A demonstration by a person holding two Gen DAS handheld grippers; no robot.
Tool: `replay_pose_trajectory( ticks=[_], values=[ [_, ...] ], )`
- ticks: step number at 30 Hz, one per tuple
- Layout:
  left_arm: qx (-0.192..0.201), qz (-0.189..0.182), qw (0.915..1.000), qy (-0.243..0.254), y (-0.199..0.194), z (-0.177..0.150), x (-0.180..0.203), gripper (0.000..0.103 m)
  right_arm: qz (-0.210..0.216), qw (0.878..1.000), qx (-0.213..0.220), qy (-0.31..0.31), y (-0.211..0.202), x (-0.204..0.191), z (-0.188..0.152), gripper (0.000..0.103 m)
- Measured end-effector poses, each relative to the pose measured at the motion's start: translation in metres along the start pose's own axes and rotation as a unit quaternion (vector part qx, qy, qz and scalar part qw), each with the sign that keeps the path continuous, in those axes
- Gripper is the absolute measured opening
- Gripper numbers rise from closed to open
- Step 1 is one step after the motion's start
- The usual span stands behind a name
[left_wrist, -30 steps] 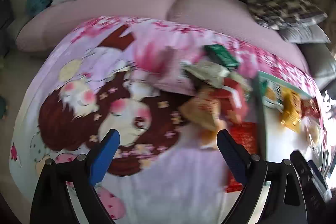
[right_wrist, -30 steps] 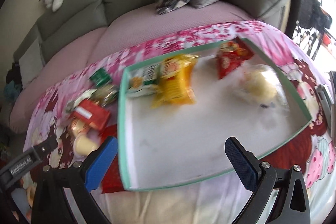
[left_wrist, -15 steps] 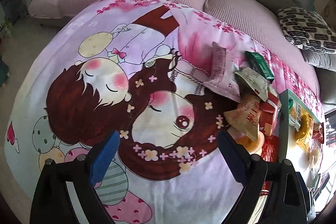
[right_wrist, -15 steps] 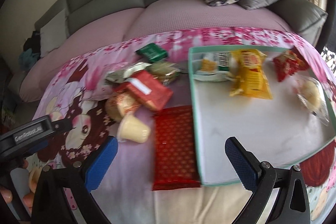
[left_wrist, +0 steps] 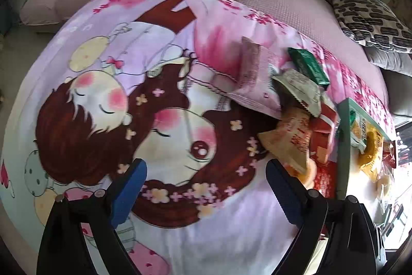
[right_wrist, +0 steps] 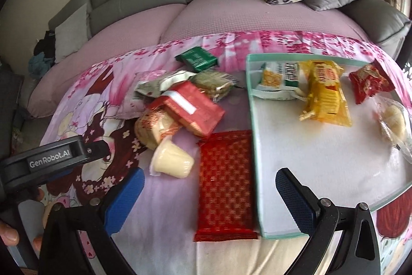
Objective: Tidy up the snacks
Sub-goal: 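Withdraw both grippers from the tray back toward the snack pile, then grasp the cream pudding cup with the left gripper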
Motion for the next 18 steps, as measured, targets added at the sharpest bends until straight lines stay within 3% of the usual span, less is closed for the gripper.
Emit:
replay_pose_trajectory(
  ticks=[13, 18],
  values=[
    [-0.03, -0.04, 0.9964, 0.069, 0.018, -0.008, 0.063, 0.094, -0.057, 0.996, 0.013, 0.06, -0.013, 0.071, 0.008, 0.103],
    [-0.033, -0.03, 0.993, 0.109, 0.026, -0.013, 0.087, 0.094, -0.065, 0.993, 0.017, 0.095, -0.019, 0.099, 0.008, 0.103]
  ],
)
Point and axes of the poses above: each gripper's, at about its wrist camera, not at the fingertips, and y roughly the way its jaws point, x to its right, z to its top, the point moved 6 cm from there along y, roughly the way its jaws point, and after that the axes turned 4 degrees about -x, right-handed, at the moved point
